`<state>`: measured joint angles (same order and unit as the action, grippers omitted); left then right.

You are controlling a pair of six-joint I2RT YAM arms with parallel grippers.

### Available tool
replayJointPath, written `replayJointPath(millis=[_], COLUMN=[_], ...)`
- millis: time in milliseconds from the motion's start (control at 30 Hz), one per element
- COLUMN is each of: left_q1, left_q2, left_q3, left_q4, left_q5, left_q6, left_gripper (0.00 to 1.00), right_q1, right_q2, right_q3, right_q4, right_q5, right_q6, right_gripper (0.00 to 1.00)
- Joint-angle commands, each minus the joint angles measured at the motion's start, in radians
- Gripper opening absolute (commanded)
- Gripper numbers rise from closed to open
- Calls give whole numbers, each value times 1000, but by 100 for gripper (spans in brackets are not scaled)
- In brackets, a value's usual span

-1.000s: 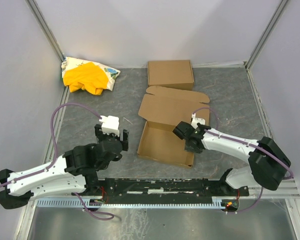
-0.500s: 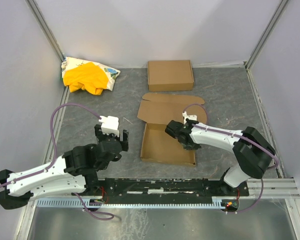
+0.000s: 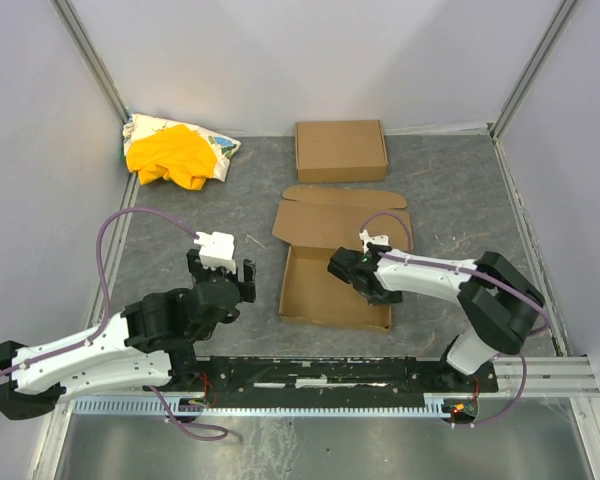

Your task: Fold the paper box

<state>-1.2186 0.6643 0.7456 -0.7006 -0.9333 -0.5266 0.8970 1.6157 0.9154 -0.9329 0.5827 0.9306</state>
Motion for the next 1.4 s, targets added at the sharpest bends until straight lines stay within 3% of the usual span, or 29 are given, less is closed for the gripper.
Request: replayJointPath(millis=[0,267,533,600,667,767,1133,1167,1233,1267,1367], left_q1=[5,5,5,5,4,6,5,5,5,5,5], left_q2=[-13,-9,-11,-7,-5,-4,11,12,12,12,14], left_q3=[-2,-1,-5,-5,-5,-5,-6,-6,-8,-10,-15], left_q4=[35,34,35,35,36,36,41,40,42,45,50], left_q5=[-14,-15,-12,-12,-10,-10,-10,-10,-12,-11,-4], left_q6=[-41,-45,-49,-49,-49,-49,-49,-49,-50,-50,-51], left_gripper=[87,87,87,87,87,87,87,87,87,87,87], right_q1=[3,4,8,11,13,14,22,22,21,22,26], right_q2=[-165,-328,-329,-324,-322,-320,-284,-265,-232,-223,-224], right_q3=[-12,-108,-220,-223,-229,-237,-182,-156,-117,-114,-119], right_q4=[7,61,138,131,130,139,329,305,274,268,249], right_q5=[-29,-170,-227,-218,-204,-185,-150,-151,-172,-185,-199], right_q6=[15,52,86,87,93,86,-155,-153,-133,-112,-60], right_gripper=[48,48,41,28,5,1,1,7,31,38,45])
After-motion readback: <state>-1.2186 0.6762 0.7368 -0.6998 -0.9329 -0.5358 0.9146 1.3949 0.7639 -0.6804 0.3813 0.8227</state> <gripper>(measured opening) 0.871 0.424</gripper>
